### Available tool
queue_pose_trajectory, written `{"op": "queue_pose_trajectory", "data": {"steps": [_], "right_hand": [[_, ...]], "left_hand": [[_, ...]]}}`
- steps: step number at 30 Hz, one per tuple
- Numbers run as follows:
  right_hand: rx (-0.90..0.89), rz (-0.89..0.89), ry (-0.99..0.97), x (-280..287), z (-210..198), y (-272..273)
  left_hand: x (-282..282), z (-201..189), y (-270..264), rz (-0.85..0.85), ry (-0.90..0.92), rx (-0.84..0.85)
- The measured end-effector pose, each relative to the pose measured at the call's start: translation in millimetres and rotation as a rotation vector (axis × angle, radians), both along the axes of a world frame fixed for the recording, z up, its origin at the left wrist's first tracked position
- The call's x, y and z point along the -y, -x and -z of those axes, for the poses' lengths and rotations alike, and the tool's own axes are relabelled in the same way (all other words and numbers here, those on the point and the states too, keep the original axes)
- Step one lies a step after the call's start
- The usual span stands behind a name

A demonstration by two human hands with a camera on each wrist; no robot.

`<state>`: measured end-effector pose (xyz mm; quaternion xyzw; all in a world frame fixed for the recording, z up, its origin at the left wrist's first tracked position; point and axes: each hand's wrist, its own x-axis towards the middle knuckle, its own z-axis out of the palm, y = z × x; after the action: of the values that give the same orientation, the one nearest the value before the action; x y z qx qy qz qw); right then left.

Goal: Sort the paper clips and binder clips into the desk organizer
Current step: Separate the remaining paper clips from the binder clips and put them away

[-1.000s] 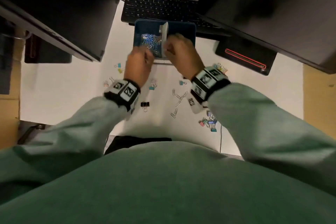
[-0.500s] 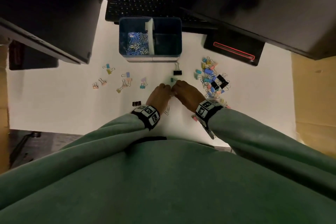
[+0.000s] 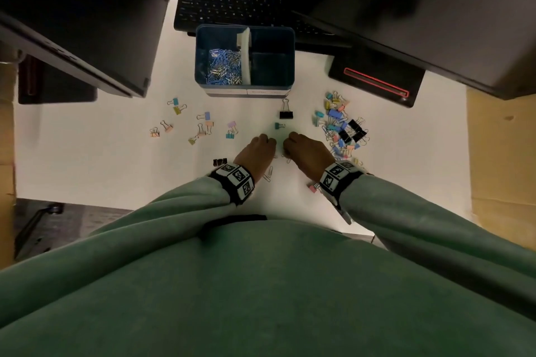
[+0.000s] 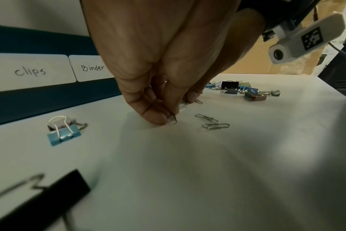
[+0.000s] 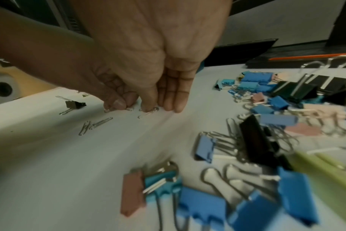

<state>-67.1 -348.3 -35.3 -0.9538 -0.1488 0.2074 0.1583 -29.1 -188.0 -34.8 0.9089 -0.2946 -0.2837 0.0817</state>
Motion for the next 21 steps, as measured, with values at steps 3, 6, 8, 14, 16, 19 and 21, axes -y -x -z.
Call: {"op": "queue_pose_trajectory", "data": {"steps": [3, 6, 8, 14, 16, 19, 21], "right_hand": [[-0.050, 0.040, -0.038, 5.1, 0.3, 3.7], [-0.069, 0.029, -0.011, 6.3, 0.1, 7.3], [-0.052, 0.001, 0.011, 5.5, 2.4, 7.8], [-0.111, -0.045, 0.103, -5.7, -5.3, -1.0], [-0.187, -0.034, 0.136, -9.3, -10.1, -5.9], [-0.307, 0.042, 0.094, -10.6, -20.2, -16.8], [-0.370, 0.202, -0.102, -8.8, -34.6, -28.6]], "left_hand": [[-2.9, 0.4, 2.2, 0.024, 0.004, 0.001], [-11.0, -7.0, -6.5, -0.066, 0.107, -0.046], [-16.2, -23.6, -20.7, -0.209, 0.255, -0.056], [-42.2, -94.4, -124.4, -0.573, 0.495, 0.220], [-48.6, -92.2, -159.2, -0.615, 0.400, 0.268], [-49.9, -78.2, -173.4, -0.543, 0.268, 0.219], [-50.2, -73.0, -155.5, -0.463, 0.320, 0.328]]}}
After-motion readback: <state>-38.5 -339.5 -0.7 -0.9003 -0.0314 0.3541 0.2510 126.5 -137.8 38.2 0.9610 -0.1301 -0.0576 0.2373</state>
